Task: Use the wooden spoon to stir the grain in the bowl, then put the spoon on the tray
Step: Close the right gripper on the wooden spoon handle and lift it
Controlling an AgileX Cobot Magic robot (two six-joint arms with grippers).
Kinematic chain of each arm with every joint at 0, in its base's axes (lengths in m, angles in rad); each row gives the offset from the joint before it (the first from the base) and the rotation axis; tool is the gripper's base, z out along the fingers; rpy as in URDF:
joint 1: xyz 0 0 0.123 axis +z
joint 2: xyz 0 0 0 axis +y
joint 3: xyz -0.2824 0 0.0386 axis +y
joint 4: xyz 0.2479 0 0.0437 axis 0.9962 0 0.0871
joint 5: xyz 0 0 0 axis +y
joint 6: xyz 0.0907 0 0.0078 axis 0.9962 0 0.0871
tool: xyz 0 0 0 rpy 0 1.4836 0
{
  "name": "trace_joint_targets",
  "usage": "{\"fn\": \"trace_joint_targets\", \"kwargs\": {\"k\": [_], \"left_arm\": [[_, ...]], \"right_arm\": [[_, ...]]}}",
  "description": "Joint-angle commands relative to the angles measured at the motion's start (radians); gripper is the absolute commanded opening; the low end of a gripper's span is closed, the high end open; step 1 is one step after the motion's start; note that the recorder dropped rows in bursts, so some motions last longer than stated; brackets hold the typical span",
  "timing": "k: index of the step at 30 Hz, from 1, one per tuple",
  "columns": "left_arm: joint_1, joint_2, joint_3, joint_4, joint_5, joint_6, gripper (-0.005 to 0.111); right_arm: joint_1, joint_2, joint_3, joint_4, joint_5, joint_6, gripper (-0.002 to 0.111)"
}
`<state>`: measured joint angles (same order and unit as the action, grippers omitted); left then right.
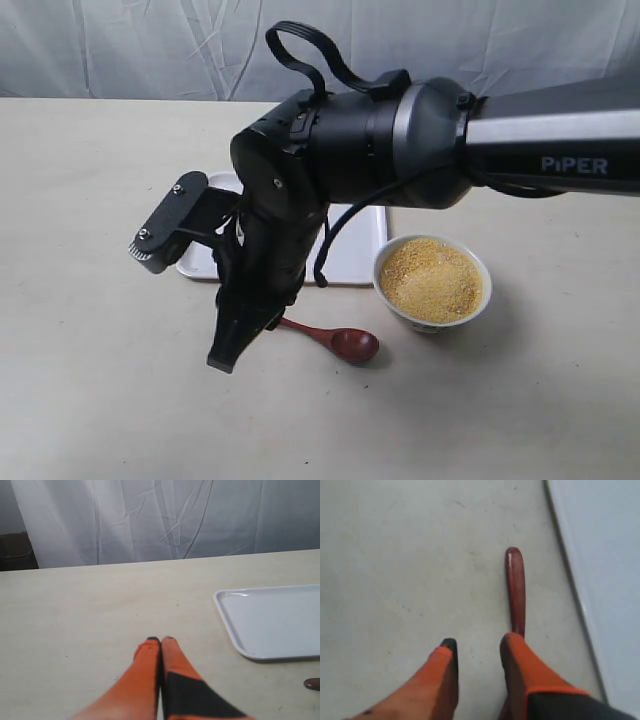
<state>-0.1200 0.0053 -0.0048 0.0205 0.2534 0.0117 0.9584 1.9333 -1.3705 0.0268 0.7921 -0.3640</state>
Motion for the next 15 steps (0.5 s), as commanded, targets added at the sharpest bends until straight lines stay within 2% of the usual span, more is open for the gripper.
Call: {"fn": "trace_joint_targets", "kwargs": {"k": [1,4,6,15], "left_arm": [[0.000,-0.005,0.005,-0.002,-0.010,-0.001,0.000],[0.000,-0.005,0.005,-0.002,-0.010,-0.001,0.000],[0.000,-0.005,0.005,-0.002,-0.010,-0.001,0.000],[0.000,-0.005,0.005,-0.002,-0.010,-0.001,0.000]], "right_arm": [[-0.005,0.037,-0.007,-0.048,-0.024,0.020,0.032],[-0.005,0.085,-0.007,-0.114,-0.044,0.079,0.037],[-0.009,0.102,-0.007,-0.181,-0.071,0.160,0.045],[-0.089,0.155,-0.007,-0.094,-0.073,0.154,0.046]]}}
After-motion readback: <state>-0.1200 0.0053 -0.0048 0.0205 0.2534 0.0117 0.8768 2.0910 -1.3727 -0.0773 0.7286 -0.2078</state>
